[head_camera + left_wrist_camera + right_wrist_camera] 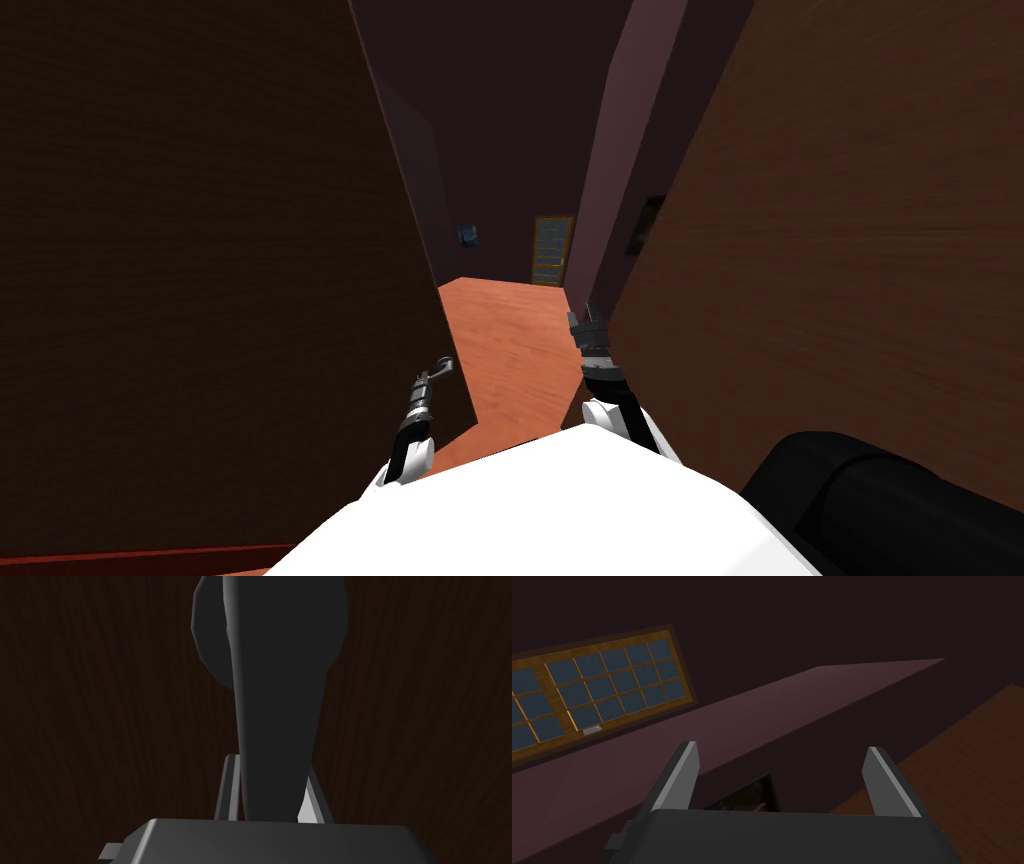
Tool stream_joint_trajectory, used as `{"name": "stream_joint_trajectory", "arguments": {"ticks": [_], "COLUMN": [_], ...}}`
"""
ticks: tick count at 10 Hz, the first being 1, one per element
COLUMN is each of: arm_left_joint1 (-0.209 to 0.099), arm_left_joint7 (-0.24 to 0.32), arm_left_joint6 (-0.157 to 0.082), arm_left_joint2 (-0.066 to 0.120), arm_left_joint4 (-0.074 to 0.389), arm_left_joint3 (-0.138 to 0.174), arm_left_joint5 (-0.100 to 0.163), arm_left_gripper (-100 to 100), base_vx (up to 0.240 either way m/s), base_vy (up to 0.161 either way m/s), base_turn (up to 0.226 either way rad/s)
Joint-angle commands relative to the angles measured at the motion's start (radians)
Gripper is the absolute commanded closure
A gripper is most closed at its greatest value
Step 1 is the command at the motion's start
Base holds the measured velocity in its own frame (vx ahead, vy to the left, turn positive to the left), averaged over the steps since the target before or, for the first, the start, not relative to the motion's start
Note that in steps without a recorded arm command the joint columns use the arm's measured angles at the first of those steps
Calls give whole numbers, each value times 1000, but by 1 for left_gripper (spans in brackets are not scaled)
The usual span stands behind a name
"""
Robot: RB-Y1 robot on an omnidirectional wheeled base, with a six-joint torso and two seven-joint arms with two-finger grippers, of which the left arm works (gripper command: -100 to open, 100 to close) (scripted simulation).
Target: Push the door open
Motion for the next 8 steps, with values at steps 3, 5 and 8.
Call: {"name": "stream_joint_trajectory", "arguments": {"ticks": [3, 5, 8], "arm_left_joint1": [-18, -19, -23], "arm_left_joint7": [-41, -52, -88], "arm_left_joint6": [-20, -21, -26], "arm_left_joint2": [4, -1, -28], "arm_left_joint4": [19, 18, 16], "arm_left_joint3": [51, 62, 98], "arm_left_joint5": [26, 32, 51], "arm_left_gripper": [100, 100, 100], "base_vx": [206, 157, 170], "base_vy": [-20, -18, -38], "base_turn": [81, 63, 95]}}
